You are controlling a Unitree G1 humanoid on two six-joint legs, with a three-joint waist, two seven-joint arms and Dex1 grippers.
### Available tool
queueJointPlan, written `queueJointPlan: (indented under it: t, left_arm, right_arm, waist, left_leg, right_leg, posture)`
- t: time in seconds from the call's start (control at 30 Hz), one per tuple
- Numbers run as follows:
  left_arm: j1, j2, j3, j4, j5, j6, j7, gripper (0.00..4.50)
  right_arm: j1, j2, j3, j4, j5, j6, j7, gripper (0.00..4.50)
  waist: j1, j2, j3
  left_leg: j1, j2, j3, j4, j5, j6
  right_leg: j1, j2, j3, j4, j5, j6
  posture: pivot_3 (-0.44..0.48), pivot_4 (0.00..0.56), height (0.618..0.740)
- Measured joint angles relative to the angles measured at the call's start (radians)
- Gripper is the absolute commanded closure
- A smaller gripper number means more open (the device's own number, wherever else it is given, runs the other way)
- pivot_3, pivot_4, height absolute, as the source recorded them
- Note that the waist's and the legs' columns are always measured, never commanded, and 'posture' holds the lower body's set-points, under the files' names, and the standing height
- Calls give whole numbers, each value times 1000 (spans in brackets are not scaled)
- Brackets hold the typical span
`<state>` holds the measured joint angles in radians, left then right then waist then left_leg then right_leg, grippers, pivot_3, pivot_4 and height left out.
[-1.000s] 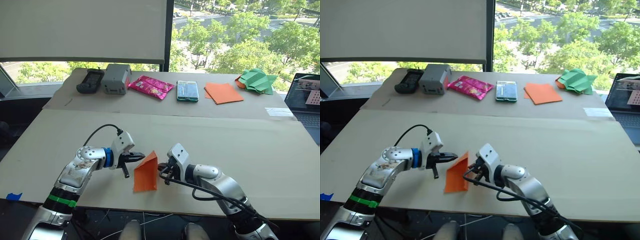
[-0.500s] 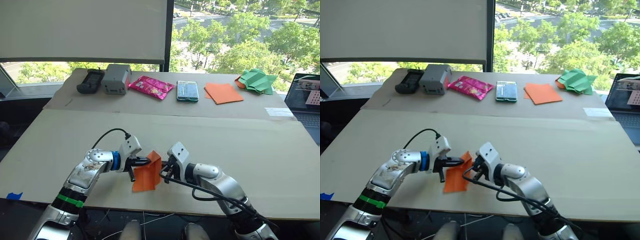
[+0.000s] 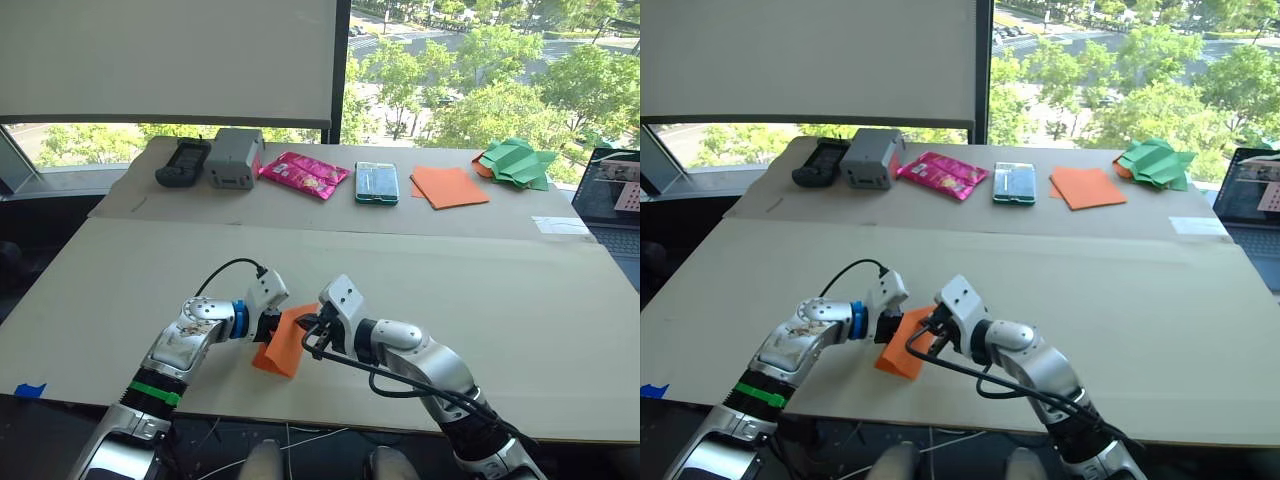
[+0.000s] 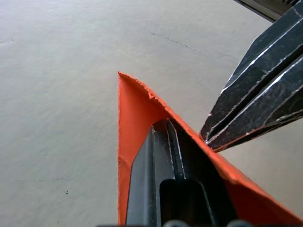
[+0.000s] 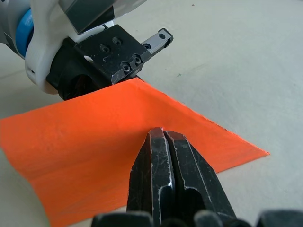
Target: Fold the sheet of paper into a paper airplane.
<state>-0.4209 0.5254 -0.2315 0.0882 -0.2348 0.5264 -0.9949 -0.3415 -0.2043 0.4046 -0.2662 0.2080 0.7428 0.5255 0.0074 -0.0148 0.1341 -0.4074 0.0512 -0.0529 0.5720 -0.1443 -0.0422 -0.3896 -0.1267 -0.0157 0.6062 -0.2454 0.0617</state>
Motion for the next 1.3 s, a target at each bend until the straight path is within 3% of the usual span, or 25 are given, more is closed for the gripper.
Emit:
queueJointPlan:
  t: [0.17,0.4,1.03,1.3]
  left_arm:
    - [68,74,76,-58,-16,24,8,4483]
    - [129,107,162,-120,-71,70,24,4483]
    - [157,74,116,-139,-77,83,46,4483]
    - [171,82,128,-149,-83,89,52,4483]
  right_arm:
    - [-4,2,15,44,-13,0,-4,4500]
    - [-38,15,17,81,-30,-5,-2,4500]
    - [-112,98,24,160,-49,-25,-3,4500]
    - [-165,164,40,311,-90,-88,-14,4500]
  waist:
    - [-15,0,0]
    - [-16,0,0]
    - [-20,0,0]
    - [-22,0,0]
  left_leg:
    - [1,0,-1,0,-2,-3]
    - [0,0,-1,0,-2,-4]
    - [1,0,-1,0,-2,-4]
    - [1,0,-1,0,-2,-4]
  right_leg:
    - [-1,0,0,2,0,0]
    - [-1,0,0,2,0,-1]
    - [-1,0,0,3,0,-1]
    - [-1,0,0,4,0,-1]
  posture:
    - [0,150,702]
    - [0,150,702]
    - [0,150,702]
    - [0,150,702]
